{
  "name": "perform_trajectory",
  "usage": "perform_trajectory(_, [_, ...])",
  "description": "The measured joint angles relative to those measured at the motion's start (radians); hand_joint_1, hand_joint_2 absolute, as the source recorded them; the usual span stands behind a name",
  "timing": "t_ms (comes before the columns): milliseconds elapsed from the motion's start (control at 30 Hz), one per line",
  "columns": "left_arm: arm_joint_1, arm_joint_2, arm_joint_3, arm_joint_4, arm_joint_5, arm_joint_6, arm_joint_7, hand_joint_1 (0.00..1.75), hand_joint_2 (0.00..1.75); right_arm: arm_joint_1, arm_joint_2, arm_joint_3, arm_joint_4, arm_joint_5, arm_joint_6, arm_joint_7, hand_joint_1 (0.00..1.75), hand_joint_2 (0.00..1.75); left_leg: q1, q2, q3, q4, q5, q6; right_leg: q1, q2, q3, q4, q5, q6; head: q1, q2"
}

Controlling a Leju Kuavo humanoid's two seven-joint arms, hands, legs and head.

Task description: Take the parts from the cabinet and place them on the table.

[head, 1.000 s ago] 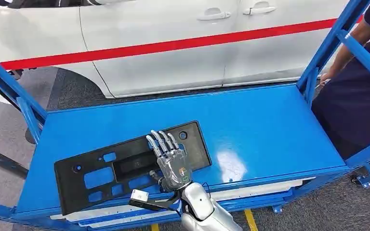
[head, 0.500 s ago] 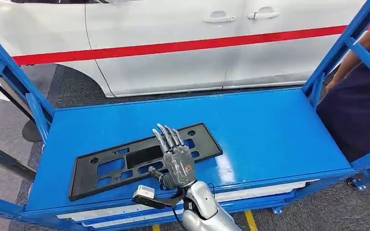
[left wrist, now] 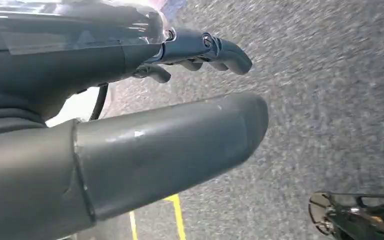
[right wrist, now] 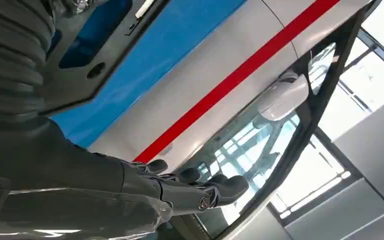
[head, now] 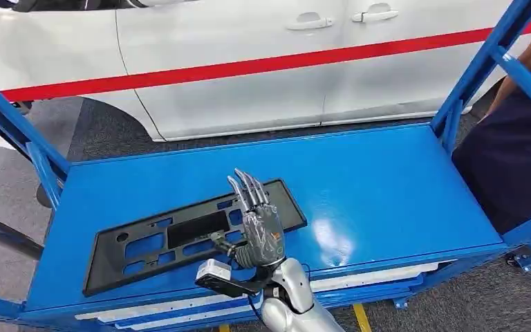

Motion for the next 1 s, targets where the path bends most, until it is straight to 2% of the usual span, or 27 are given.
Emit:
perform_trajectory(33, [-0.001, 0.000, 0.001, 0.000, 0.000, 0.000, 0.000, 0.00, 0.00, 0.000, 0.000, 0.000, 0.000, 0.000, 0.000, 0.000, 0.00, 1.75, 0.002, 0.000, 0.030, -0.067, 0.044, 0.000, 0.000, 0.001, 0.001, 0.004, -0.003, 0.002, 0.001, 0.000])
perform_trajectory(67, [-0.002, 0.001, 0.002, 0.000, 0.000, 0.000, 0.000, 0.00, 0.00, 0.000, 0.000, 0.000, -0.001, 0.000, 0.000, 0.000, 0.00, 1.75, 0.003, 0.000, 0.075, -0.162, 0.094, 0.001, -0.002, 0.002, 0.002, 0.009, -0.007, 0.006, 0.000, 0.000])
perform_trajectory(100, [-0.003, 0.001, 0.003, 0.000, 0.000, 0.000, 0.000, 0.00, 0.00, 0.000, 0.001, 0.000, -0.003, 0.000, 0.000, 0.000, 0.00, 1.75, 0.004, 0.001, 0.109, -0.243, 0.110, 0.003, -0.002, 0.002, 0.002, 0.013, -0.012, 0.011, 0.000, 0.000])
perform_trajectory(133, [-0.005, 0.001, 0.004, 0.000, 0.000, 0.000, 0.000, 0.00, 0.00, -0.001, 0.001, -0.001, -0.004, 0.000, 0.000, 0.000, 0.00, 1.75, -0.005, -0.001, 0.118, -0.249, 0.099, 0.008, 0.004, 0.003, -0.002, 0.017, -0.014, 0.017, 0.000, 0.000])
perform_trajectory(167, [-0.005, 0.001, 0.005, 0.000, 0.000, 0.000, 0.000, 0.00, 0.00, -0.001, 0.002, -0.001, -0.006, 0.000, 0.000, -0.001, 0.00, 1.75, -0.006, -0.003, 0.115, -0.250, 0.103, 0.018, 0.004, 0.003, -0.004, 0.017, -0.013, 0.021, 0.001, 0.000])
perform_trajectory(233, [-0.004, 0.001, 0.007, 0.000, 0.000, 0.000, -0.001, 0.00, 0.00, -0.001, 0.003, -0.001, -0.008, 0.000, 0.000, -0.002, 0.00, 1.75, -0.010, -0.003, 0.114, -0.250, 0.103, 0.027, 0.000, 0.003, -0.001, 0.012, -0.009, 0.031, 0.000, 0.000])
perform_trajectory(267, [-0.003, 0.001, 0.007, 0.000, 0.000, 0.000, 0.000, 0.00, 0.00, -0.001, 0.003, -0.001, -0.010, 0.000, 0.000, -0.002, 0.00, 1.75, -0.004, -0.003, 0.116, -0.258, 0.108, 0.036, 0.004, 0.003, 0.000, 0.012, -0.011, 0.039, 0.001, 0.000])
perform_trajectory(300, [-0.003, 0.000, 0.007, 0.000, 0.000, 0.000, 0.000, 0.00, 0.00, 0.000, 0.003, -0.001, -0.010, 0.000, 0.000, -0.002, 0.00, 1.75, 0.000, 0.000, 0.121, -0.265, 0.113, 0.043, -0.001, 0.003, -0.003, 0.026, -0.023, 0.043, 0.000, 0.000])
perform_trajectory(333, [-0.004, 0.000, 0.007, 0.000, 0.000, 0.000, 0.000, 0.00, 0.00, -0.001, 0.003, -0.001, -0.011, 0.000, 0.000, -0.004, 0.00, 1.75, 0.000, 0.000, 0.121, -0.267, 0.114, 0.049, 0.000, 0.002, -0.020, 0.062, -0.051, 0.047, 0.002, 0.000])
perform_trajectory(367, [-0.005, 0.000, 0.007, 0.000, 0.000, 0.000, 0.000, 0.00, 0.00, -0.001, 0.003, -0.001, -0.012, 0.000, 0.000, -0.004, 0.00, 1.75, -0.001, 0.001, 0.119, -0.267, 0.115, 0.056, 0.000, 0.002, -0.052, 0.129, -0.091, 0.050, 0.001, 0.000])
perform_trajectory(400, [-0.005, 0.000, 0.008, 0.000, 0.000, 0.000, 0.000, 0.00, 0.00, 0.001, 0.002, -0.002, -0.011, -0.005, 0.000, -0.004, 0.00, 1.75, -0.001, 0.001, 0.117, -0.266, 0.115, 0.056, -0.001, 0.002, -0.094, 0.217, -0.130, 0.053, 0.001, 0.000])
perform_trajectory(433, [-0.005, 0.000, 0.008, 0.000, 0.000, 0.000, 0.000, 0.00, 0.00, 0.004, 0.002, -0.002, -0.011, -0.016, 0.000, -0.006, 0.00, 1.75, -0.002, 0.001, 0.116, -0.265, 0.115, 0.057, -0.001, 0.002, -0.127, 0.284, -0.153, 0.055, 0.001, 0.000])
perform_trajectory(467, [-0.004, 0.000, 0.009, 0.000, -0.001, 0.000, -0.001, 0.00, 0.00, 0.006, 0.000, -0.002, -0.013, -0.053, 0.000, -0.013, 0.00, 1.75, -0.003, 0.001, 0.115, -0.263, 0.114, 0.057, -0.001, 0.002, -0.147, 0.320, -0.154, 0.055, 0.000, 0.000])
perform_trajectory(500, [-0.004, 0.000, 0.009, 0.000, -0.003, 0.000, -0.003, 0.00, 0.00, 0.010, -0.002, 0.000, -0.020, -0.092, 0.001, -0.016, 0.00, 1.75, -0.003, 0.000, 0.116, -0.262, 0.113, 0.058, -0.001, 0.001, -0.139, 0.301, -0.129, 0.054, 0.001, 0.000])
perform_trajectory(533, [-0.004, 0.000, 0.010, 0.000, -0.003, 0.000, -0.004, 0.00, 0.00, 0.014, -0.005, 0.003, -0.036, -0.138, 0.003, -0.021, 0.00, 1.75, -0.003, -0.001, 0.116, -0.259, 0.111, 0.057, -0.001, 0.002, -0.112, 0.245, -0.089, 0.052, 0.001, 0.000])
perform_trajectory(600, [-0.004, 0.000, 0.014, 0.000, -0.003, 0.000, -0.006, 0.00, 0.00, 0.023, -0.013, 0.017, -0.079, -0.195, 0.007, -0.032, 0.00, 1.75, -0.003, -0.003, 0.120, -0.256, 0.107, 0.052, 0.001, 0.001, -0.027, 0.075, -0.009, 0.041, 0.001, 0.000])
perform_trajectory(633, [-0.003, -0.002, 0.016, 0.000, -0.003, 0.001, -0.006, 0.00, 0.00, 0.028, -0.020, 0.029, -0.107, -0.211, 0.012, -0.033, 0.00, 1.75, -0.008, -0.003, 0.118, -0.253, 0.105, 0.048, 0.005, 0.001, -0.006, 0.026, -0.016, 0.034, 0.000, 0.000])
perform_trajectory(700, [-0.004, -0.002, 0.021, 0.000, -0.002, 0.004, -0.007, 0.00, 0.00, 0.049, -0.028, 0.044, -0.151, -0.222, 0.017, -0.034, 0.00, 1.75, -0.009, -0.003, 0.116, -0.253, 0.105, 0.037, 0.008, 0.002, -0.009, 0.019, -0.013, 0.030, 0.000, 0.000])
perform_trajectory(767, [-0.003, -0.002, 0.030, 0.000, 0.001, 0.007, -0.007, 0.00, 0.00, 0.074, -0.039, 0.055, -0.181, -0.225, 0.018, -0.036, 0.00, 1.75, -0.007, -0.003, 0.120, -0.258, 0.106, 0.026, 0.010, 0.003, -0.007, 0.015, -0.012, 0.021, 0.001, 0.000])
perform_trajectory(800, [-0.004, -0.002, 0.034, 0.000, 0.001, 0.007, -0.007, 0.00, 0.00, 0.091, -0.044, 0.060, -0.197, -0.227, 0.018, -0.041, 0.00, 1.75, -0.009, -0.002, 0.117, -0.255, 0.100, 0.019, 0.001, 0.000, 0.002, 0.001, -0.005, 0.011, 0.000, 0.000])
perform_trajectory(833, [-0.003, -0.003, 0.035, 0.000, 0.002, 0.008, -0.007, 0.00, 0.00, 0.100, -0.048, 0.066, -0.208, -0.228, 0.019, -0.045, 0.00, 1.75, -0.008, -0.001, 0.112, -0.235, 0.081, 0.016, 0.000, -0.001, 0.006, -0.002, -0.004, 0.007, 0.000, 0.000])
perform_trajectory(867, [-0.003, -0.003, 0.037, 0.000, 0.006, 0.011, -0.007, 0.00, 0.00, 0.110, -0.051, 0.069, -0.214, -0.228, 0.018, -0.048, 0.00, 1.75, -0.008, -0.001, 0.089, -0.181, 0.045, 0.013, -0.001, -0.001, 0.005, -0.002, -0.003, 0.004, 0.000, 0.000])
perform_trajectory(933, [-0.003, -0.003, 0.050, 0.000, 0.013, 0.018, -0.007, 0.00, 0.00, 0.166, -0.062, 0.072, -0.229, -0.226, 0.009, -0.056, 0.00, 1.75, -0.005, 0.000, 0.021, -0.030, -0.029, 0.006, 0.001, -0.005, 0.005, -0.001, -0.005, 0.001, 0.000, 0.000])
perform_trajectory(967, [-0.001, -0.003, 0.058, 0.000, 0.015, 0.021, -0.007, 0.00, 0.00, 0.198, -0.076, 0.071, -0.238, -0.223, 0.005, -0.069, 0.00, 1.75, -0.005, 0.000, -0.005, 0.026, -0.045, 0.004, 0.003, -0.008, 0.005, 0.000, -0.006, -0.001, 0.000, 0.000])
perform_trajectory(1000, [0.004, -0.003, 0.063, 0.000, 0.015, 0.022, -0.008, 0.00, 0.00, 0.221, -0.089, 0.069, -0.244, -0.218, 0.003, -0.080, 0.00, 1.75, -0.004, 0.000, -0.008, 0.033, -0.035, 0.003, 0.003, -0.008, 0.004, 0.001, -0.007, -0.001, 0.000, 0.000])
